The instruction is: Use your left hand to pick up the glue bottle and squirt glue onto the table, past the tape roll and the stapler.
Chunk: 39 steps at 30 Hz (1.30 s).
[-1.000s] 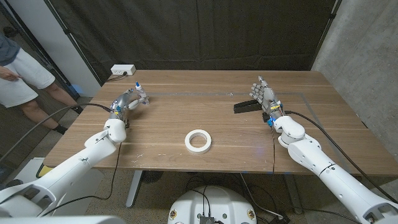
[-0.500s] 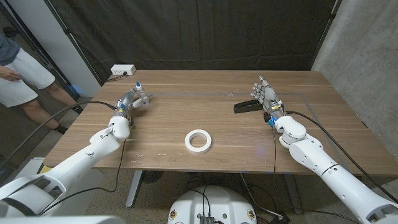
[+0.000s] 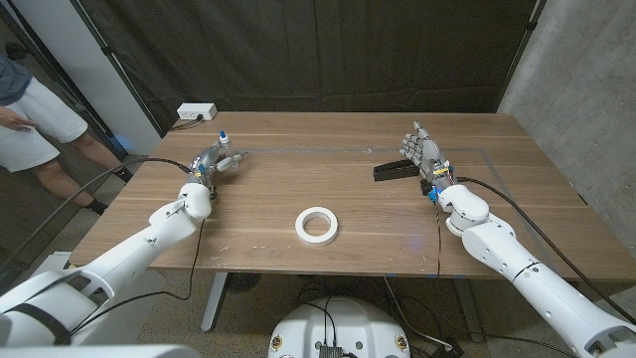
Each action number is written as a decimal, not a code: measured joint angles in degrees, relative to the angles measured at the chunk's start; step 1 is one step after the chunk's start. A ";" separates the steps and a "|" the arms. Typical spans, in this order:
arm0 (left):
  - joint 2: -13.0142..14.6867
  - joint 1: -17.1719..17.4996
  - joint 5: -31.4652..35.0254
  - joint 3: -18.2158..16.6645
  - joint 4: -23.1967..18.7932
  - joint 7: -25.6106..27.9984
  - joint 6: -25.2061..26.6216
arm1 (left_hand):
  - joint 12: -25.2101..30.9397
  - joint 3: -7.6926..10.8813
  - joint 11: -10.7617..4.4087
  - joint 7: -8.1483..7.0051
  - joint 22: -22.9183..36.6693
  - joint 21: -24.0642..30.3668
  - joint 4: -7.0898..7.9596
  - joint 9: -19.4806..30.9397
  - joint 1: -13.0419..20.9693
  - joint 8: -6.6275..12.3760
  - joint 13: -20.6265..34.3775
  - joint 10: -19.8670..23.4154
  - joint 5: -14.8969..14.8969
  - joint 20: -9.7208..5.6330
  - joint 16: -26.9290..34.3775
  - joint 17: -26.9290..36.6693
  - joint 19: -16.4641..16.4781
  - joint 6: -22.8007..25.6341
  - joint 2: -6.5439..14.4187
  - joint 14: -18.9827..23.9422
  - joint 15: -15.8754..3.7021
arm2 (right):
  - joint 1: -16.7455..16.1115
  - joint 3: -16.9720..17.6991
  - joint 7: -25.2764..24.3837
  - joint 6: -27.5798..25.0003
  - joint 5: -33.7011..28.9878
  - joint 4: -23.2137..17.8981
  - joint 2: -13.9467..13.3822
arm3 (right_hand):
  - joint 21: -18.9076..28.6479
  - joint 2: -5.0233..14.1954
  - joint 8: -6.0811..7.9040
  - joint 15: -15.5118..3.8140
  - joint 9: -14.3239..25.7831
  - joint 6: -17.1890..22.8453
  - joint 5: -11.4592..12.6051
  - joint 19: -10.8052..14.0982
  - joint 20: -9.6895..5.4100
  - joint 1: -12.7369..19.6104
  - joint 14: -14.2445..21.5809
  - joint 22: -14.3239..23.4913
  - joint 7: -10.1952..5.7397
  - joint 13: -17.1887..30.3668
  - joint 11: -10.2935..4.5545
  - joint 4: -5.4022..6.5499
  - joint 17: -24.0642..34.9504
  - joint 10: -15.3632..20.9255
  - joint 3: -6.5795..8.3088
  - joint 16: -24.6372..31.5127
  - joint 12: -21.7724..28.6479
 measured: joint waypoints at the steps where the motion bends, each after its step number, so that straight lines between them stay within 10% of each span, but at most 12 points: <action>1: -0.11 -0.28 0.02 0.18 0.25 -0.08 -0.09 | 0.00 0.00 -0.03 0.00 0.00 0.00 0.00 0.00 0.00 0.00 0.00 0.04 0.00 0.00 0.00 0.00 0.00 0.00 -0.01 0.00 0.00 | 0.05 -0.03 0.06 0.00 0.04 0.09 0.07 | 0.00 0.00 0.00 0.00 0.00 0.00 0.00 0.00 0.00 0.00 0.00 0.00 0.00 0.00 0.00 0.00 0.00 0.00 0.00 0.00 0.00; 26: -2.11 -3.75 0.96 3.12 2.69 -0.93 -0.87 | 0.19 3.34 -1.96 -1.46 0.00 0.93 -3.34 0.00 8.40 0.90 -0.15 6.13 0.00 -0.47 0.43 -0.06 5.86 6.46 3.07 6.39 -1.67 | 0.98 -0.46 1.09 0.38 0.46 1.58 0.79 | 0.00 0.00 0.00 -0.07 0.00 0.19 0.00 0.43 -0.03 0.00 0.48 0.00 -0.19 -0.03 -0.01 0.00 0.00 0.82 0.00 0.00 0.00; 39: -2.14 -2.70 1.23 2.72 1.24 1.44 0.66 | 1.34 10.07 -5.87 -3.58 -0.16 3.73 -4.96 -0.14 19.63 5.41 -0.25 25.78 -3.17 -3.03 2.22 -0.36 17.72 26.79 6.96 25.17 -3.24 | 1.36 -0.69 1.38 0.37 0.55 2.01 1.05 | 0.00 0.30 0.00 -0.08 0.00 0.19 0.00 0.70 0.09 0.30 0.48 0.00 -0.19 -0.04 -0.32 -0.17 0.00 1.12 -0.17 0.00 0.00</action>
